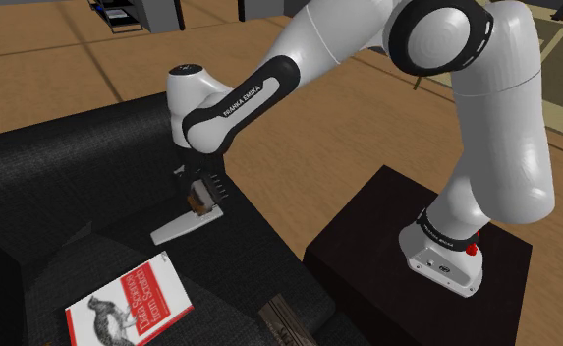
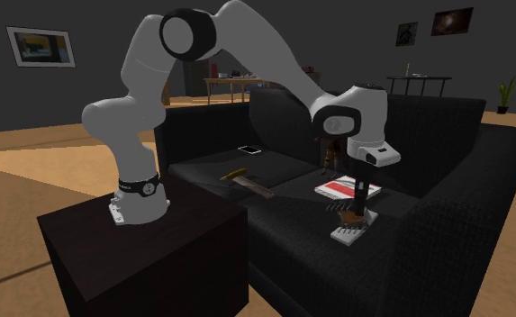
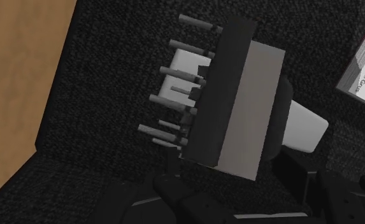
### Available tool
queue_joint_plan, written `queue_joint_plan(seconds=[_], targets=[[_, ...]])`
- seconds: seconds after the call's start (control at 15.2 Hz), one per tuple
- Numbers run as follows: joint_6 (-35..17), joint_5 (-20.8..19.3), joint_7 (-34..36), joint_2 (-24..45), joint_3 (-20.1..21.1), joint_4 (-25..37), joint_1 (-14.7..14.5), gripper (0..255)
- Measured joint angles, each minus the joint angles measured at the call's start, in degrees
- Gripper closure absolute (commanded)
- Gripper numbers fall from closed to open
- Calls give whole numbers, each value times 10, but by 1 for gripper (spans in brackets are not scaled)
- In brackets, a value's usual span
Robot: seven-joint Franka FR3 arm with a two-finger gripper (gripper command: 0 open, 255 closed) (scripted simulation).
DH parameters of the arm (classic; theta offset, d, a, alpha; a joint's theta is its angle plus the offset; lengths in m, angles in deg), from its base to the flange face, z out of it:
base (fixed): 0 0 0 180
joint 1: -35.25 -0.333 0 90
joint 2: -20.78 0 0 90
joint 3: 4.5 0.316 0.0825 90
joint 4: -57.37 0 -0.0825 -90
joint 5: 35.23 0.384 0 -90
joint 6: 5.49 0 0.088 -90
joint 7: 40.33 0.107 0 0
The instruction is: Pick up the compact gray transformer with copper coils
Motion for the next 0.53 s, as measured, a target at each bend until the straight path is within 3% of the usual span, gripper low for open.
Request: queue_joint_plan(seconds=[0.53], targets=[[40, 7, -1, -37, 6, 3, 5, 255]])
